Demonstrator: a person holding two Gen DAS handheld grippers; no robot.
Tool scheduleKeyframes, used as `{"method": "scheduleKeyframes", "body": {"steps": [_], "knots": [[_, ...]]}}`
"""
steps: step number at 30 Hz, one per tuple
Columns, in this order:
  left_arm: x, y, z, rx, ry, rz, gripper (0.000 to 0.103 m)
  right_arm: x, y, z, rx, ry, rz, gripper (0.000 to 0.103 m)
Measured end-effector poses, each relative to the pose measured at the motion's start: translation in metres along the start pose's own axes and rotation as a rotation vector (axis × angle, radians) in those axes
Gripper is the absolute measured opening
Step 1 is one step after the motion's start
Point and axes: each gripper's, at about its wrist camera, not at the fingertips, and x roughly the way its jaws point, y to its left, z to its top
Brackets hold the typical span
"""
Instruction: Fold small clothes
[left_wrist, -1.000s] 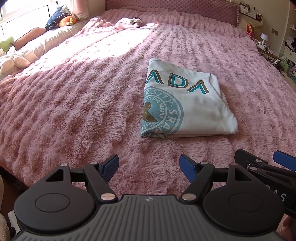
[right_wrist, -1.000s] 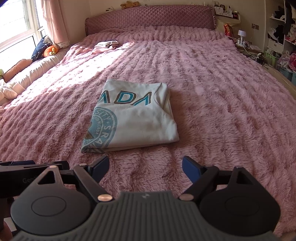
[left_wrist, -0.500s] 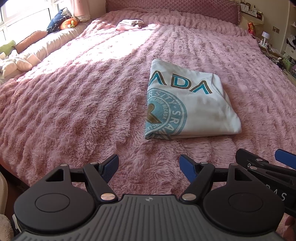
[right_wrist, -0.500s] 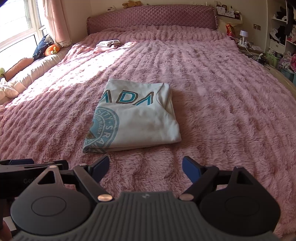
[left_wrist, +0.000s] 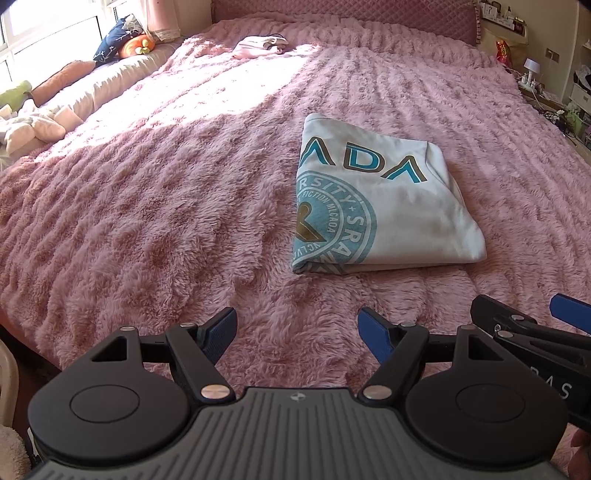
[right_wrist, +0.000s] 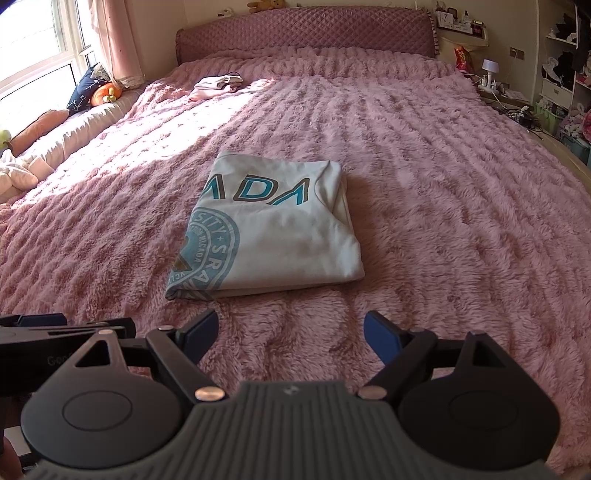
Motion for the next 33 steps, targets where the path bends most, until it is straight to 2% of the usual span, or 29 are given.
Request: {"method": "scheduleKeyframes", "body": {"steps": [33], "knots": [[0.0064,0.0007,-0.0015,0.003,0.009,0.026,0.087,0.0097,-0.0007,-0.0025,0.004,0.033,0.002,0.082]]}}
